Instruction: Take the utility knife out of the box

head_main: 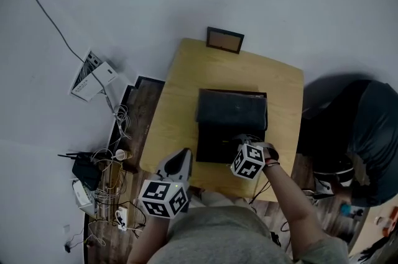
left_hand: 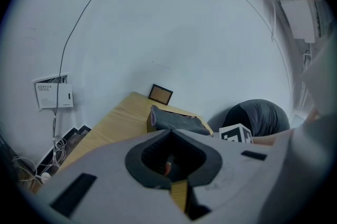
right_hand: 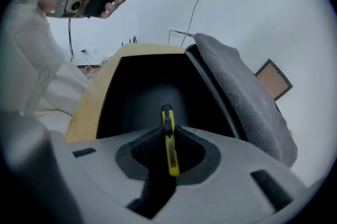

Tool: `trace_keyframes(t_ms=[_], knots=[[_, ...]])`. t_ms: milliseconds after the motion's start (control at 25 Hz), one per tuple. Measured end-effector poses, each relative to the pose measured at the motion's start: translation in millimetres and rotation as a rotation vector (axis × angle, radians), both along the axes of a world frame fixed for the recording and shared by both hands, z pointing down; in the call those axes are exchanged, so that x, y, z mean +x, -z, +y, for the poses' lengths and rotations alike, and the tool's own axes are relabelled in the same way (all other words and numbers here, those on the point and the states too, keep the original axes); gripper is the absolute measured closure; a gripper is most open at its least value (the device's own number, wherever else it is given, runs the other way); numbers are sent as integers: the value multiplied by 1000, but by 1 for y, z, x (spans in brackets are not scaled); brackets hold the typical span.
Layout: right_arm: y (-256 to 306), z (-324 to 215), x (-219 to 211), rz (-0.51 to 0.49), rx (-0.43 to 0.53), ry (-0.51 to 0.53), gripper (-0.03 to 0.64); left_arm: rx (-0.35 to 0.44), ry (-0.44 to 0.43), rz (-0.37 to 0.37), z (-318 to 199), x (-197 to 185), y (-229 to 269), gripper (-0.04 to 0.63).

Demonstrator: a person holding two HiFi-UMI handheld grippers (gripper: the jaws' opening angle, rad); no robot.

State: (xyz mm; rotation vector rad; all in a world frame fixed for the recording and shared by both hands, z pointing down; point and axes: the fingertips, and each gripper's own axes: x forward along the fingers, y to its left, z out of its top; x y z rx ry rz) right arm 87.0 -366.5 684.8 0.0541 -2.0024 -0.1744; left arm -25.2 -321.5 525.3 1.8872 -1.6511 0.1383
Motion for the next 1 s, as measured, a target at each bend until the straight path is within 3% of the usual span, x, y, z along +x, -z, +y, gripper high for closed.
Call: trace_keyframes(t_ms=[280,1000], knots=[[7,-1,2,-5,36,-26,568,16,-13,4,2,1,4,591],[110,39,-4,-287,172,-441,571,81,-161,19,50,6,31,592]])
